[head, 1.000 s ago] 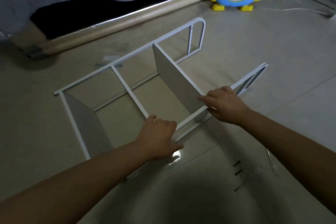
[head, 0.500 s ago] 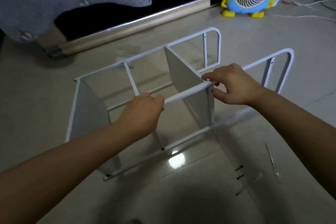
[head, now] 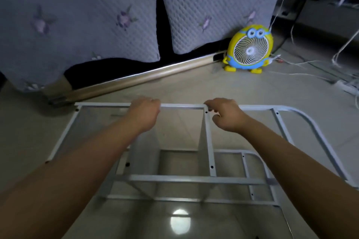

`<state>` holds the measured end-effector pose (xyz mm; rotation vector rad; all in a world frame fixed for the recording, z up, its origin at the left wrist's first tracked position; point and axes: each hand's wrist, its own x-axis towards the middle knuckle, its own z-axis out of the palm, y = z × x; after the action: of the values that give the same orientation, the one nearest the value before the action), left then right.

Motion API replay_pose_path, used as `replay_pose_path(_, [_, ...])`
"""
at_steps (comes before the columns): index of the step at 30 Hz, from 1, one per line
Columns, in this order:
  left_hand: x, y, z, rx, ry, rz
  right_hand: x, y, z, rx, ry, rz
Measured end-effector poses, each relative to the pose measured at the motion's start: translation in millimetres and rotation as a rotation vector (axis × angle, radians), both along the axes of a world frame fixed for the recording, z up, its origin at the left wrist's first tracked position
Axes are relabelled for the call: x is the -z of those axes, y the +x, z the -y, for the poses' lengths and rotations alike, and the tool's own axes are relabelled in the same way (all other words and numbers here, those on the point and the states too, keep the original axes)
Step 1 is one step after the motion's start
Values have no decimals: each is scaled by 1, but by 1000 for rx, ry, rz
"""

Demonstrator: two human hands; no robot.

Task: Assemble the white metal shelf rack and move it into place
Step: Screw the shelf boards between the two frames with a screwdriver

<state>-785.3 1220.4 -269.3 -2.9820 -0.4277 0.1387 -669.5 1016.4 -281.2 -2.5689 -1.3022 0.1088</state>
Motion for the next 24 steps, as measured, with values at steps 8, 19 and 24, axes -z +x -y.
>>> replay_pose_path(8, [10, 3, 62, 51, -326, 227, 4, 13, 11, 32, 53, -139])
replay_pose_path(19, [7, 18, 140, -242, -448, 146, 11, -9, 90, 43, 166, -15])
replay_pose_path(24, [4, 18, 147, -206, -285, 147, 7, -33, 116, 0, 257, -52])
